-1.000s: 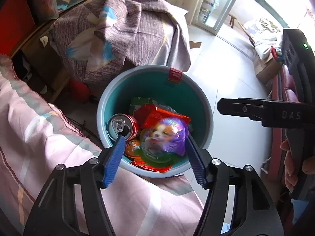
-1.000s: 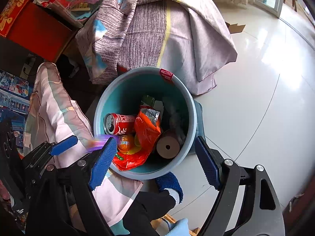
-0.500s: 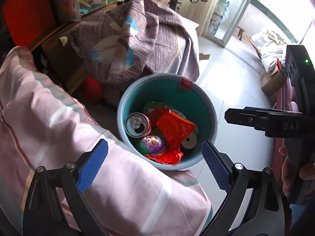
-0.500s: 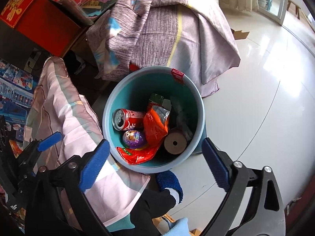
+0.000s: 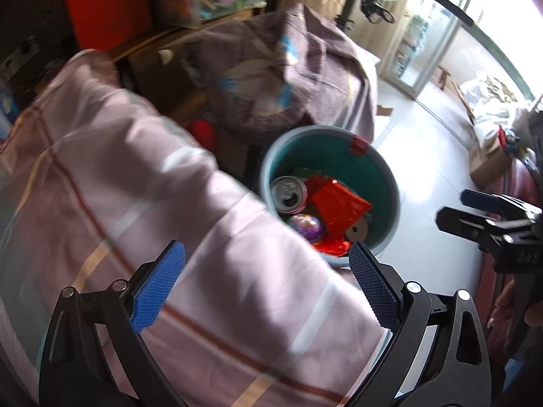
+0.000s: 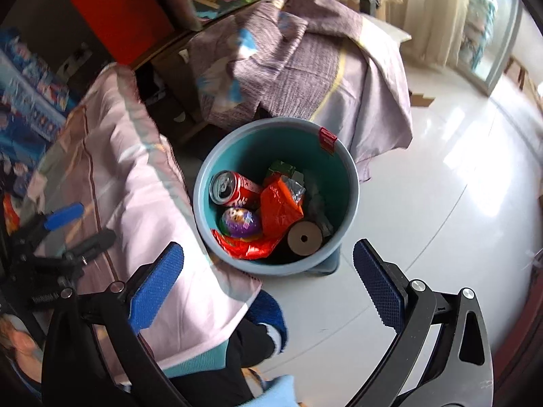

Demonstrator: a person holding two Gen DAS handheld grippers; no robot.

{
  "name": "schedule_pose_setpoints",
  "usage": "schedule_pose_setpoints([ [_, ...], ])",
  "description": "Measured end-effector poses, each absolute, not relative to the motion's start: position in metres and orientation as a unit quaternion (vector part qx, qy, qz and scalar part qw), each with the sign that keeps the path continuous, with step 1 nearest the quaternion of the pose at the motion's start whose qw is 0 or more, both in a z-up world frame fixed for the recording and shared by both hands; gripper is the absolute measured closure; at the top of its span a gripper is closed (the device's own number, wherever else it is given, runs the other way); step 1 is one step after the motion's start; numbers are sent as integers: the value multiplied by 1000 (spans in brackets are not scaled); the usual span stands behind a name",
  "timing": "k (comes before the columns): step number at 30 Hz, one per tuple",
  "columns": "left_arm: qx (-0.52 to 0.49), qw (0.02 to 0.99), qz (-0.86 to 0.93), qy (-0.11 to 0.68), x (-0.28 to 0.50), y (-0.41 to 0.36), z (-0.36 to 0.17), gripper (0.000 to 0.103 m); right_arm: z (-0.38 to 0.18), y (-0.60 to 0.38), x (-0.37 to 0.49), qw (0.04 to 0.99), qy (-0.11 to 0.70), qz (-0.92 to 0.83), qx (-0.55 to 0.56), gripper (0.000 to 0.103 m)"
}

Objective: Collect trash

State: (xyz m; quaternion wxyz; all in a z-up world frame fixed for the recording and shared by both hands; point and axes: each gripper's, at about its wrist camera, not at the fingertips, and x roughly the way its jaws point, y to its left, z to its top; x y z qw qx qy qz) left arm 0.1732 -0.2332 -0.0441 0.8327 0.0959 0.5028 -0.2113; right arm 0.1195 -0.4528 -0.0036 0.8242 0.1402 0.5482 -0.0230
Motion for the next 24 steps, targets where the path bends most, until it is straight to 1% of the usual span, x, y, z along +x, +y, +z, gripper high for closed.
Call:
schedule_pose_setpoints([
  [8,60,853,-168,491,149,-189,-36,4,7,-400,95,840,539,-6,68,7],
  [15,54,857,-158,487,118,-172,-37,4,8,-378,68,841,536,7,70,7],
  [24,57,865,-152,475,82,-164,-33,4,7,-380,37,842,533,-5,81,7],
])
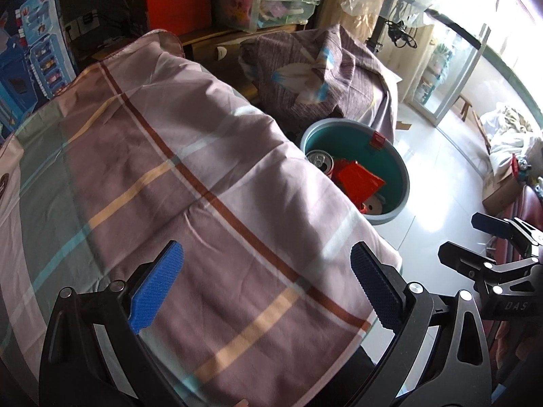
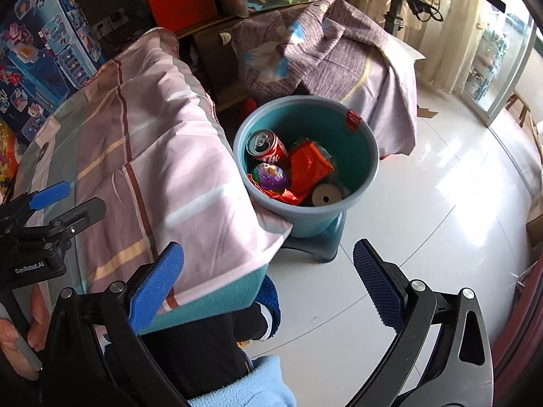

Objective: Collect trash

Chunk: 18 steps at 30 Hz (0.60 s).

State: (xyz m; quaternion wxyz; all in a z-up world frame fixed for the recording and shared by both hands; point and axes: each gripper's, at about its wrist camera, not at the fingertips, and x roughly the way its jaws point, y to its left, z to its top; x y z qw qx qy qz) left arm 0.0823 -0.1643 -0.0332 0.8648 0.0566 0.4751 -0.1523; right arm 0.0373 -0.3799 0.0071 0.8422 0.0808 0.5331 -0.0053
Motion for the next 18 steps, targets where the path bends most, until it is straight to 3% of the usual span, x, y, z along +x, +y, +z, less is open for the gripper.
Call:
schedule_pose_setpoints([
  [18,65,865,-136,479,71,-171,-41,4,7,-387,30,849,521,0,90,7],
])
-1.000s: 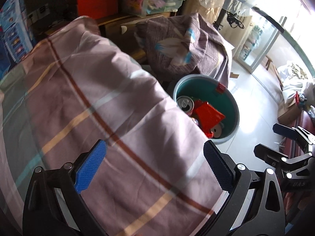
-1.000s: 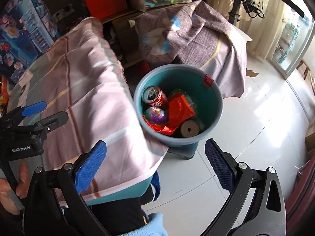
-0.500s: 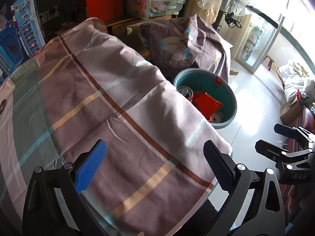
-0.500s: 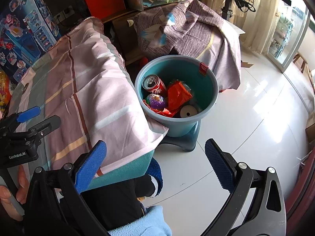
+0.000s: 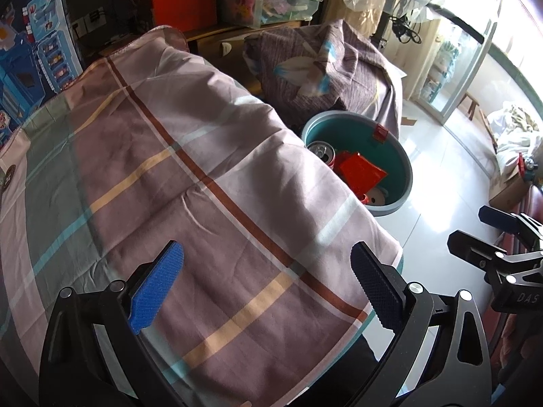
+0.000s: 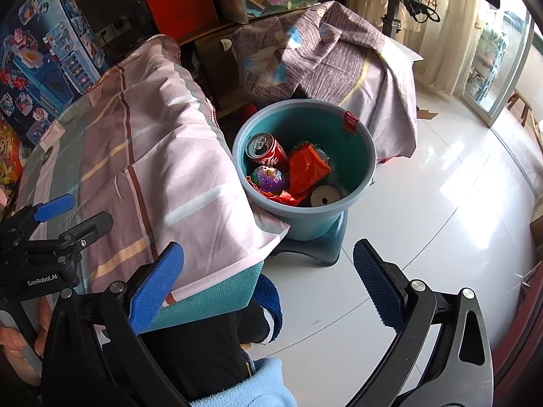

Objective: Collect trash

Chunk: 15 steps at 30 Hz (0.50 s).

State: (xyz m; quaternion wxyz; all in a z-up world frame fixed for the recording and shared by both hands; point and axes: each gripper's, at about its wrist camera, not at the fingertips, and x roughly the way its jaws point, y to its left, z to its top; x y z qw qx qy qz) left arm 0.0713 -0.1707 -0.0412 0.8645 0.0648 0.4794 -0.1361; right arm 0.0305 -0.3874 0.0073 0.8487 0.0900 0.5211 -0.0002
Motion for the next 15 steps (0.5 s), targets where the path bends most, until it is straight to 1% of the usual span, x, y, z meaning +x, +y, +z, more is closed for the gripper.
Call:
schedule_pose_setpoints([
  [15,60,865,-137,479,76,-172,-42,4,1,-389,35,843,530,-2,93,7],
])
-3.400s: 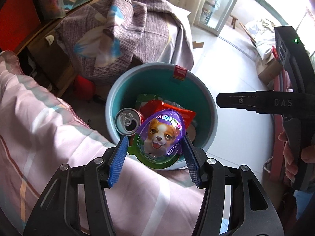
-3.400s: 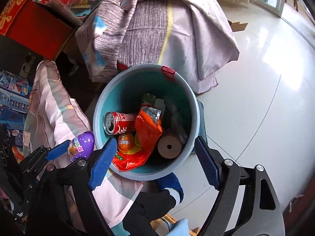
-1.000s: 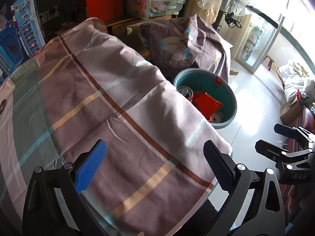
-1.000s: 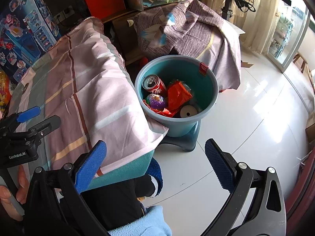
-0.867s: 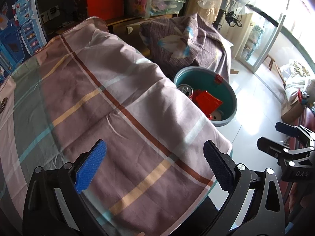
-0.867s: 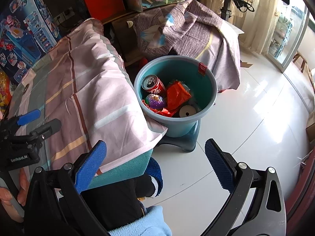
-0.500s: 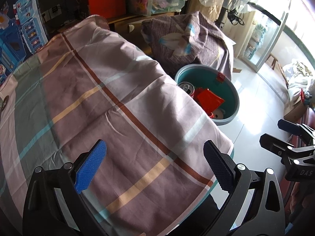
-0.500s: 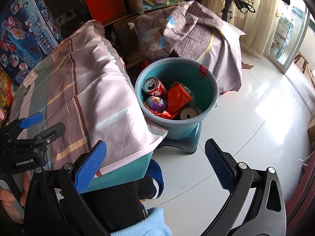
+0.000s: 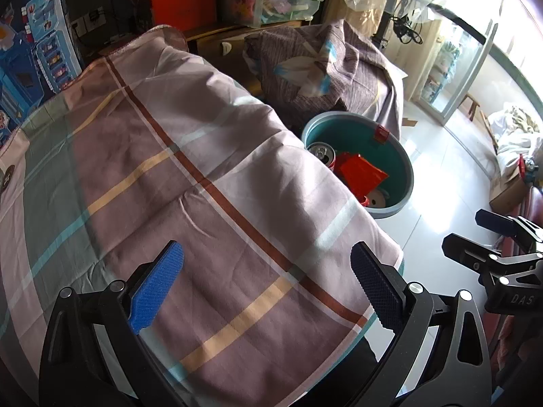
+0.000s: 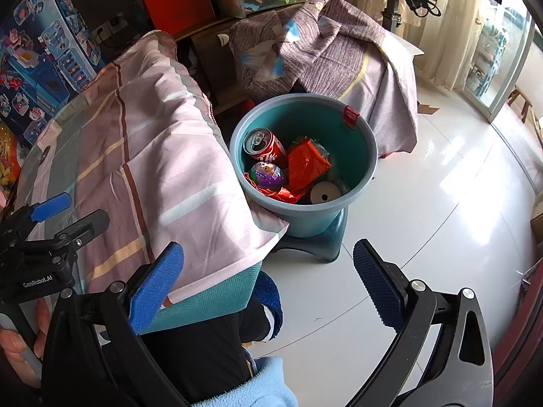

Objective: Collect trash

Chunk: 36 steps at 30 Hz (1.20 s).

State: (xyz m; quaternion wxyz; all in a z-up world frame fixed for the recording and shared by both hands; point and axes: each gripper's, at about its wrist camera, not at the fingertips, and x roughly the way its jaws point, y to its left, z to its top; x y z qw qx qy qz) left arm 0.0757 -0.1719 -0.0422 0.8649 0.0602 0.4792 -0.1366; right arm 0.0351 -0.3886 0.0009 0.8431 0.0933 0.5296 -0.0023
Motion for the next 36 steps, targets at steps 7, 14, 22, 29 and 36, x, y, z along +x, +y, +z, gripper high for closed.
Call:
schedule_pose_setpoints([
  [7,51,865,-140,480,76,-171,-43,4,-1,-390,36,842,530,-4,94,7],
  [14,57,867,-133,477,76,-173,-45,4,-3,-392,35,842,531,-6,96,7],
  [22,56,868,-130,475,76,-171,-47,4,-6,-392,35,840,535,-6,94,7],
  [29,59,869,-130,474,75,-173,-48,4,-8,-393,35,840,535,-6,94,7],
  [36,59,868,-131,475,74,-174,-49,4,-7,-394,36,840,535,-7,95,7],
])
